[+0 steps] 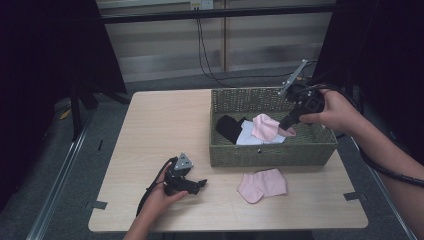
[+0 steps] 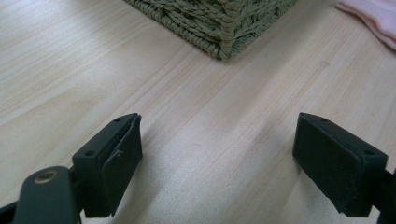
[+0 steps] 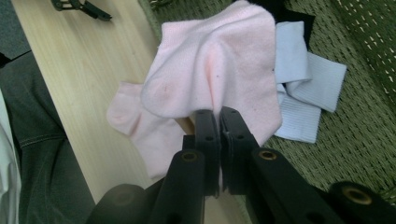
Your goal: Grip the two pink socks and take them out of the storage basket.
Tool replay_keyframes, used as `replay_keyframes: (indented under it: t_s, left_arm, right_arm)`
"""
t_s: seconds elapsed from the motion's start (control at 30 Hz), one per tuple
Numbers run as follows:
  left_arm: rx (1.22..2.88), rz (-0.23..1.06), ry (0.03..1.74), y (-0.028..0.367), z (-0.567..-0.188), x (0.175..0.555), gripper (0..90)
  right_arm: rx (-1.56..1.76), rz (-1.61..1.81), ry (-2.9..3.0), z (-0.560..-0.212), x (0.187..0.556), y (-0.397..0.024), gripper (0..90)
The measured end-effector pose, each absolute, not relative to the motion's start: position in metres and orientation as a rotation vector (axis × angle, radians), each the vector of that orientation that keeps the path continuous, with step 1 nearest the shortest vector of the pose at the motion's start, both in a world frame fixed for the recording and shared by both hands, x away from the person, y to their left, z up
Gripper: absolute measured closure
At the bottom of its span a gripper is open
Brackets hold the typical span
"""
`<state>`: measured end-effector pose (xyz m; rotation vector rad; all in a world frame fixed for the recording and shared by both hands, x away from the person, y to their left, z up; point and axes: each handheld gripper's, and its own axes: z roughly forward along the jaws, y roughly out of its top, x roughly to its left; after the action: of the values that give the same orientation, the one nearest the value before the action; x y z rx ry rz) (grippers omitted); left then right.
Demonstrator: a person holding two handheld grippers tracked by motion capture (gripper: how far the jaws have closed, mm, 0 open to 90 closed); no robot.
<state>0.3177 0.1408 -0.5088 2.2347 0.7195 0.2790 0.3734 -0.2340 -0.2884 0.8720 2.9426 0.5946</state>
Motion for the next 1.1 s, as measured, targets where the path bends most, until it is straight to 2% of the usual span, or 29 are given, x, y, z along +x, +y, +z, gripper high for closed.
replay_keyframes:
  t_s: [0.37, 1.1]
  left_arm:
    - [2.232, 0.280, 0.720, 0.141, -0.509, 0.318, 15.3]
    - [2.228, 0.276, 0.723, 0.140, -0.509, 0.317, 15.3]
  right_arm:
    - [0.781, 0.650, 2.969, -0.285, 0.355, -0.222, 86.5]
    - [0.624, 0.685, 3.055, -0.316, 0.326, -0.199, 86.0]
